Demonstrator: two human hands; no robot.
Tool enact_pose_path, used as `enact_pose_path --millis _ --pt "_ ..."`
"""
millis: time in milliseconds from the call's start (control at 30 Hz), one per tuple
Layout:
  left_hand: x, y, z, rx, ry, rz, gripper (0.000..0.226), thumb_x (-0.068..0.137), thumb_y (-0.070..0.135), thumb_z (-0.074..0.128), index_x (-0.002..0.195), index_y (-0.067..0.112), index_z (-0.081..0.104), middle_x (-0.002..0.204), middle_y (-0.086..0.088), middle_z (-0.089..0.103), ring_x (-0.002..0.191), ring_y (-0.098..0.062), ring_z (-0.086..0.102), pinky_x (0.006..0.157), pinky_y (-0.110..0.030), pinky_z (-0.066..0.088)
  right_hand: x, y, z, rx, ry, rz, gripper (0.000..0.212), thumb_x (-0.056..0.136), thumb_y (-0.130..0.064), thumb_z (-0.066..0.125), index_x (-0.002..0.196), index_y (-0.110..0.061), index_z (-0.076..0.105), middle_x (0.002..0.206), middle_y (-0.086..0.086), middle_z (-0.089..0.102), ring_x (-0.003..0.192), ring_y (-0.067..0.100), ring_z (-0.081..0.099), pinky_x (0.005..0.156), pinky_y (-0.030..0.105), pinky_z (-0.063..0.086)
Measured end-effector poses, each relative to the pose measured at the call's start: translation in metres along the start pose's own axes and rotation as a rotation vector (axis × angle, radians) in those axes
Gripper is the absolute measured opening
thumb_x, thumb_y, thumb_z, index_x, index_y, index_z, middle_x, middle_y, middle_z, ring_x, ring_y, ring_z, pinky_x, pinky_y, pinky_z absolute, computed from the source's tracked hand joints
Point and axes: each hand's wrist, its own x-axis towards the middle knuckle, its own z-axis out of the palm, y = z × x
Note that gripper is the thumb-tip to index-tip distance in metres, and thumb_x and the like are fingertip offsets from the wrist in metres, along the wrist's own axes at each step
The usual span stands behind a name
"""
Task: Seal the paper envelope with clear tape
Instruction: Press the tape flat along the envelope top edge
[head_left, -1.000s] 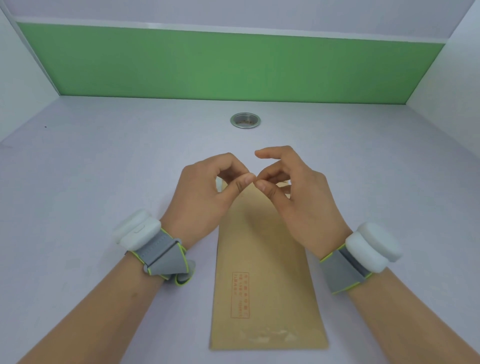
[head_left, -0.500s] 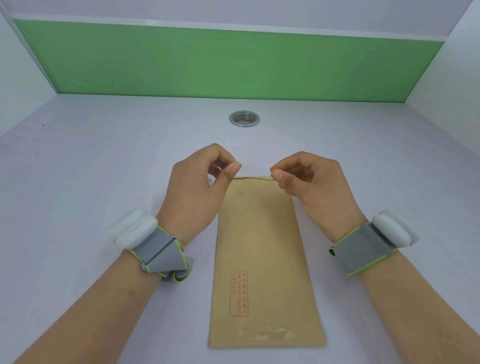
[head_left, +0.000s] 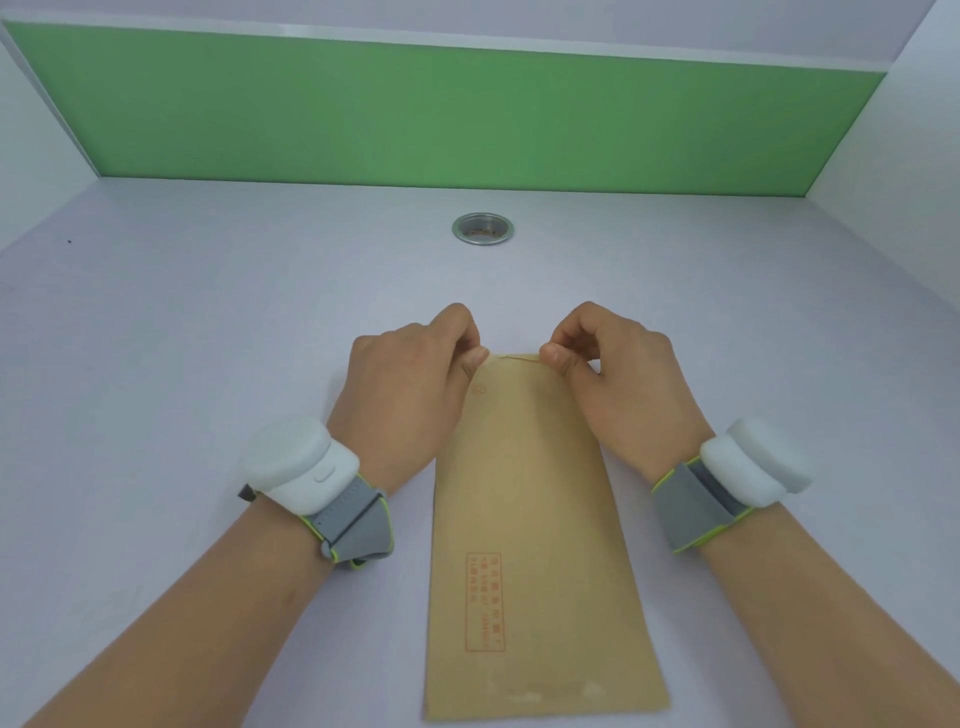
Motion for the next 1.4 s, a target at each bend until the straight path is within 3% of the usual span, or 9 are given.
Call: enact_pose_path --millis 100,200,333,433,533,700,800,1000,1400 --pt "-0.002 0.002 0.0 -0.032 0.021 -0.025 0.024 0.092 0.04 0.037 0.09 0.02 0.052 0.081 0.004 0.068 0.078 -0.024 0.061 0.083 -0.042 0.042 0.0 0.0 -0.003 -0.005 -0.019 0.008 0.01 0.088 -0.025 0.057 0.088 -0.016 0.061 0.083 -0.005 0.064 0.081 0.015 0.06 0.069 0.021 0.042" --pt "-0.002 0.005 0.001 -0.033 0.081 -0.086 0.017 0.093 0.036 0.044 0.089 0.022 0.055 0.086 0.01 0.059 0.09 -0.017 0.052 0.077 -0.035 0.029 0.001 0.001 -0.005 0.13 -0.027 0.082 0.008 0.087 -0.025 0.06 0.081 -0.018 0.062 0.071 -0.01 0.059 0.068 0.006 0.055 0.062 0.011 0.039" --pt "0.001 0.006 0.001 -0.063 0.119 -0.217 0.015 0.089 0.038 0.048 0.086 0.028 0.058 0.094 0.009 0.049 0.1 -0.017 0.041 0.077 -0.033 0.021 0.001 0.003 -0.006 0.428 -0.034 0.201 0.009 0.083 -0.022 0.066 0.074 -0.019 0.065 0.069 0.003 0.062 0.066 0.015 0.055 0.075 0.038 0.05" --pt "0.003 0.007 0.004 -0.063 0.103 -0.299 0.014 0.087 0.04 0.051 0.083 0.031 0.06 0.095 0.009 0.043 0.102 -0.015 0.036 0.078 -0.034 0.02 0.001 0.004 -0.005 0.483 -0.012 0.247 0.007 0.082 -0.021 0.067 0.077 -0.016 0.068 0.068 0.003 0.064 0.068 0.016 0.059 0.083 0.042 0.052" --pt "0.004 0.007 0.007 -0.015 0.087 -0.32 0.014 0.087 0.04 0.051 0.083 0.031 0.061 0.095 0.009 0.041 0.099 -0.011 0.028 0.078 -0.035 0.018 0.003 0.004 -0.002 0.447 0.038 0.263 0.006 0.08 -0.024 0.069 0.081 -0.018 0.067 0.072 0.006 0.07 0.072 0.02 0.065 0.083 0.044 0.054" --pt "0.009 0.004 0.009 0.1 0.045 -0.3 0.017 0.089 0.04 0.047 0.084 0.03 0.06 0.095 0.01 0.042 0.104 -0.017 0.034 0.075 -0.037 0.019 0.005 0.001 0.003 0.182 0.081 0.211 0.012 0.083 -0.028 0.065 0.082 -0.017 0.059 0.066 -0.007 0.062 0.067 0.008 0.059 0.058 0.011 0.041" --pt "0.009 0.002 0.011 0.139 -0.002 -0.294 0.019 0.089 0.04 0.044 0.086 0.03 0.06 0.097 0.01 0.04 0.103 -0.017 0.033 0.074 -0.037 0.019 0.005 -0.003 0.007 0.041 0.058 0.197 0.01 0.083 -0.026 0.063 0.085 -0.017 0.06 0.063 -0.014 0.054 0.07 0.012 0.057 0.06 0.02 0.042" --pt "0.01 0.001 0.012 0.14 -0.008 -0.288 0.019 0.086 0.039 0.045 0.082 0.029 0.061 0.099 0.011 0.039 0.099 -0.015 0.03 0.073 -0.038 0.019 0.002 -0.012 0.013 -0.015 0.108 0.249 0.005 0.082 -0.017 0.061 0.086 -0.017 0.062 0.08 -0.002 0.066 0.088 0.022 0.06 0.077 0.037 0.051" --pt "0.004 0.001 0.011 0.119 -0.074 -0.271 0.016 0.085 0.039 0.042 0.083 0.031 0.056 0.115 0.019 0.046 0.113 -0.015 0.032 0.076 -0.037 0.02 -0.001 -0.013 0.014 -0.023 0.107 0.256 0.008 0.08 -0.014 0.059 0.087 -0.018 0.063 0.08 -0.003 0.065 0.084 0.02 0.06 0.074 0.035 0.052"
